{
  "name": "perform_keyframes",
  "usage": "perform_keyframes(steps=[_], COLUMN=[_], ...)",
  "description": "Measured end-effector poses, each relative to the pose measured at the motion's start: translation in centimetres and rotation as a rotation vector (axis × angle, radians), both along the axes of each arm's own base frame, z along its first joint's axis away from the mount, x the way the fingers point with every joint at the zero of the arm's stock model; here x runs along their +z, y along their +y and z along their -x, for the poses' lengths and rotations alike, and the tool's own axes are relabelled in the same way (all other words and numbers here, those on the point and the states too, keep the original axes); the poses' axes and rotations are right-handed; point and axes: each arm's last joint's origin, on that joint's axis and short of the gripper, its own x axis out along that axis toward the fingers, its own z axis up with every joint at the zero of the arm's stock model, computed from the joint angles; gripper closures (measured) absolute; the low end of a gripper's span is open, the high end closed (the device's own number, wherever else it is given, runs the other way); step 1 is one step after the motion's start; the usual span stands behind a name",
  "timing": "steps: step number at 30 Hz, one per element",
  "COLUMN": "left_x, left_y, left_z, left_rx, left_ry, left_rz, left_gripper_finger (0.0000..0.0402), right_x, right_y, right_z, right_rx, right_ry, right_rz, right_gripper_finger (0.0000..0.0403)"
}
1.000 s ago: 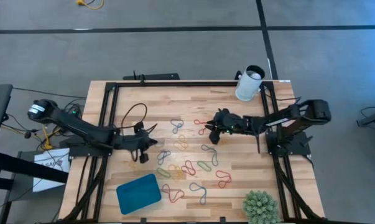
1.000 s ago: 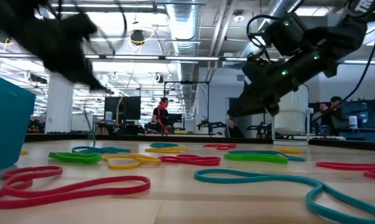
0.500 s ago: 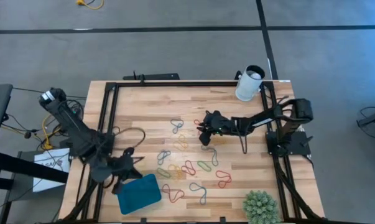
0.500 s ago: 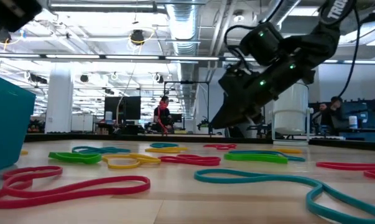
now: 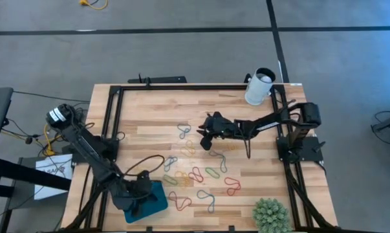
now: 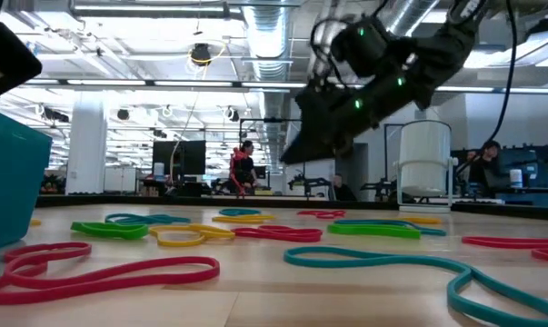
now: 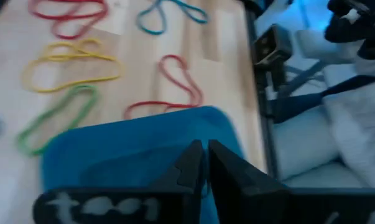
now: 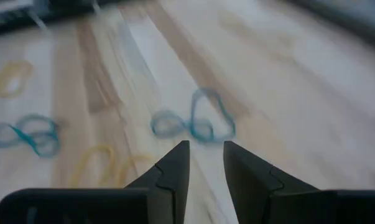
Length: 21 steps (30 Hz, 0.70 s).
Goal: Pick and place items into bin
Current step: Put the blue rubber band into the blue bin
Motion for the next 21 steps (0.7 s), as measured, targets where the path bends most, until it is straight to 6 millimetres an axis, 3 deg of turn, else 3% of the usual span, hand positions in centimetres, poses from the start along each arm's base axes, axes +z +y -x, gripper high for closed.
perform_keyframes(steps=[7, 16, 21], left_x=[-0.2, -0.8, -0.6], left_y=[0.0, 0.8, 1.6], left_z=[-0.6, -0.7, -1.0], left_rx=[0.025, 0.083, 0.107], left_ry=[0.025, 0.079, 0.104], left_rz=[0.067, 0.033, 0.04], left_gripper_finger=[0.034, 0.027, 0.026], right_x=[2.1, 1.9, 1.5], right_y=[-0.1, -1.2, -1.4], right_z=[-0.5, -0.4, -0.2], right_rx=[0.007, -0.039, 0.125], right_ry=[-0.067, -0.068, -0.021], right_rz=[0.025, -0.01, -0.062], right_gripper_finger=[0.031, 0.031, 0.031])
